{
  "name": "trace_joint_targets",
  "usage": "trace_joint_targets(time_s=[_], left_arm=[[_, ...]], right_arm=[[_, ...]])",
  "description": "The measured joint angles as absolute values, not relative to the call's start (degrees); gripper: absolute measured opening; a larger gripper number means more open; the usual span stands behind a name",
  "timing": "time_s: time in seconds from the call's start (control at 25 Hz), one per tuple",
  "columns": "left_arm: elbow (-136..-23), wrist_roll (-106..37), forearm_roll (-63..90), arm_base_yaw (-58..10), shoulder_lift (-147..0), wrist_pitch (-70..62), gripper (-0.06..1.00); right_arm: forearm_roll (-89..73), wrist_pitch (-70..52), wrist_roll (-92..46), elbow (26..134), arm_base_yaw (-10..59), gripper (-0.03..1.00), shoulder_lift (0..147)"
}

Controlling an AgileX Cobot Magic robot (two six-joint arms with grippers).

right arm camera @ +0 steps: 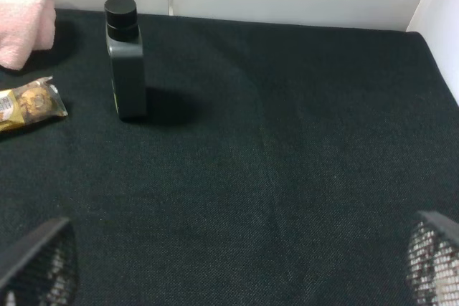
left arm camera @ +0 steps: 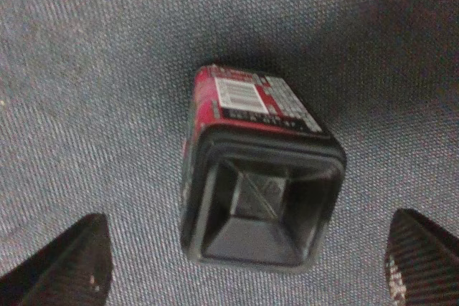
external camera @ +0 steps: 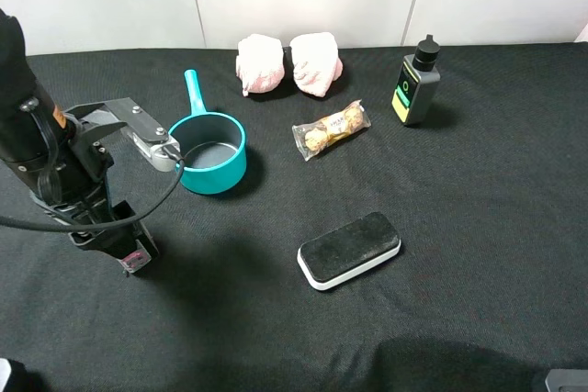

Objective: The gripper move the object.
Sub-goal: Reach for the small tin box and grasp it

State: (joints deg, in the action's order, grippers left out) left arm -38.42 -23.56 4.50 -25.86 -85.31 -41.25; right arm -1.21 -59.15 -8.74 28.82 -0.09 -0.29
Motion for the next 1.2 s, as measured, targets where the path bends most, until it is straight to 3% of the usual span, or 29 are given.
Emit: trace_joint_targets(time_s=[1.2], left_arm=[[-41.46,-24.01,3.83,-30.55,-95.20,-40.28,0.76]], right_arm=[[-1.21,-59.15,-8.74,28.82,-0.09,0.69,-0.29]])
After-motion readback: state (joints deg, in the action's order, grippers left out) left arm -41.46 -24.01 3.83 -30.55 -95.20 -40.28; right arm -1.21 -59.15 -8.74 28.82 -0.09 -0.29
